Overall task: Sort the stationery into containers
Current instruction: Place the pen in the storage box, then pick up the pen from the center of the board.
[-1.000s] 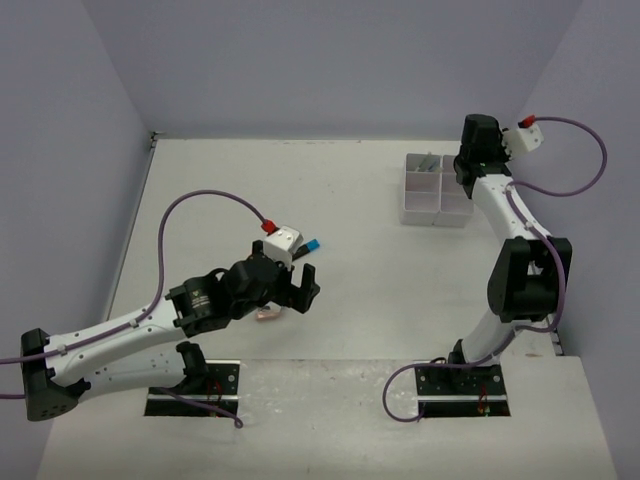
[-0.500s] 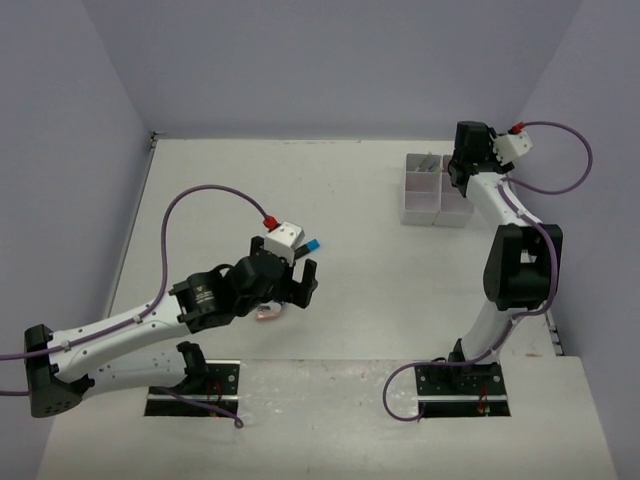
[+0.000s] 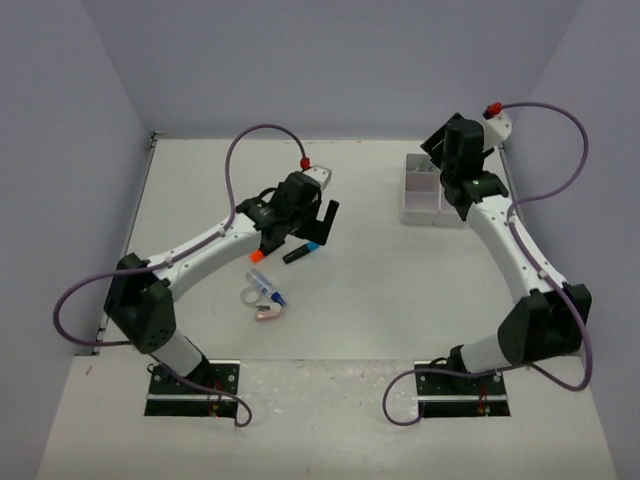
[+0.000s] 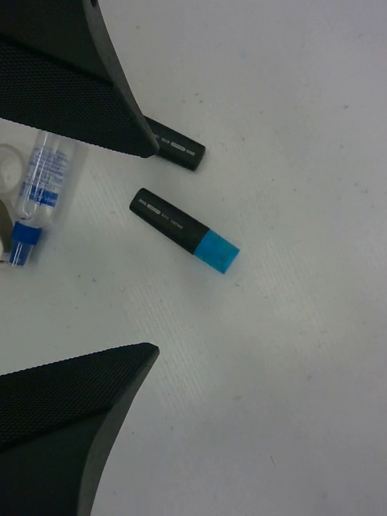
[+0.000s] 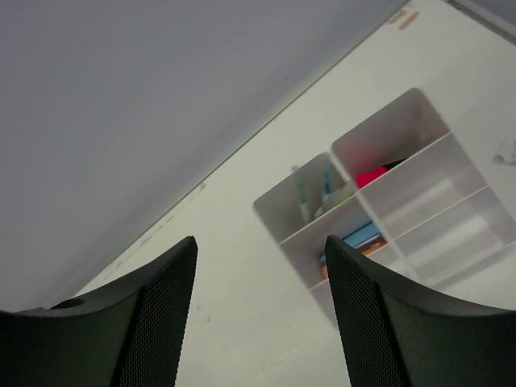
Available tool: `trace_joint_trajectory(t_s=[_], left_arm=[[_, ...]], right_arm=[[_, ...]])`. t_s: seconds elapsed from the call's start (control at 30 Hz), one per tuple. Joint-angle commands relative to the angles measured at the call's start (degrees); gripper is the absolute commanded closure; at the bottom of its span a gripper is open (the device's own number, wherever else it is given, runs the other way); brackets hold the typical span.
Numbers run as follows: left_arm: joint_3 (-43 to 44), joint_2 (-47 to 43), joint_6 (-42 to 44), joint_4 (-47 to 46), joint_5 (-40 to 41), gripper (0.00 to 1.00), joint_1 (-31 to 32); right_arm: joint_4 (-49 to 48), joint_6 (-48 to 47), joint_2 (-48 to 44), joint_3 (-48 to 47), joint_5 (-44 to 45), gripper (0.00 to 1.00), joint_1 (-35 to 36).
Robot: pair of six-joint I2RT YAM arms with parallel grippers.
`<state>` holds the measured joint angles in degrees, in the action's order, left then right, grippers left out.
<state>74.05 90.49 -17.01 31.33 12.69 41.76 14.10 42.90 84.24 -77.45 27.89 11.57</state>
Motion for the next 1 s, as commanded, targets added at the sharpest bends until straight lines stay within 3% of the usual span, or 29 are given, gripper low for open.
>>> trace_joint_trajectory(t_s=[0.0, 0.07, 0.23, 0.37, 0.53, 0.73, 0.87, 0.97], left_arm=[[5.3, 10.8, 8.8, 6.2, -10.9, 0.05, -4.9], [7.3, 14.4, 9.9, 8.7, -11.4, 0.12, -5.3], [4.8, 16.6, 11.4, 7.1, -13.1, 0.25, -5.8], [5.6, 20.8, 12.1, 6.5, -15.1, 0.26, -6.1], [6.7, 25.4, 12.6, 6.7, -15.9, 0.31, -6.3], [4.1, 26.9, 10.4, 6.7, -16.0, 0.63, -6.6], [1.0, 23.8, 8.4, 4.5, -17.6, 1.00, -6.5], [-1.8, 19.6, 6.3, 2.2, -18.1, 1.00, -5.2]], right_arm=[[2.9, -6.9, -13.4, 8.7, -15.6, 0.35, 4.5], [2.5, -7.4, -17.2, 14.8, -23.0, 0.35, 4.4], [4.0, -8.7, -28.8, 24.8, -29.9, 0.36, 4.6], [2.0, -9.8, -35.0, 29.9, -36.9, 0.35, 4.6], [3.9, -10.6, -37.0, 30.7, -39.4, 0.35, 4.6], [4.1, -9.8, -39.8, 31.3, -40.9, 0.36, 4.6], [1.6, -7.4, -39.7, 33.7, -45.2, 0.37, 4.6], [-1.7, -5.5, -39.2, 36.0, -51.5, 0.36, 4.5]])
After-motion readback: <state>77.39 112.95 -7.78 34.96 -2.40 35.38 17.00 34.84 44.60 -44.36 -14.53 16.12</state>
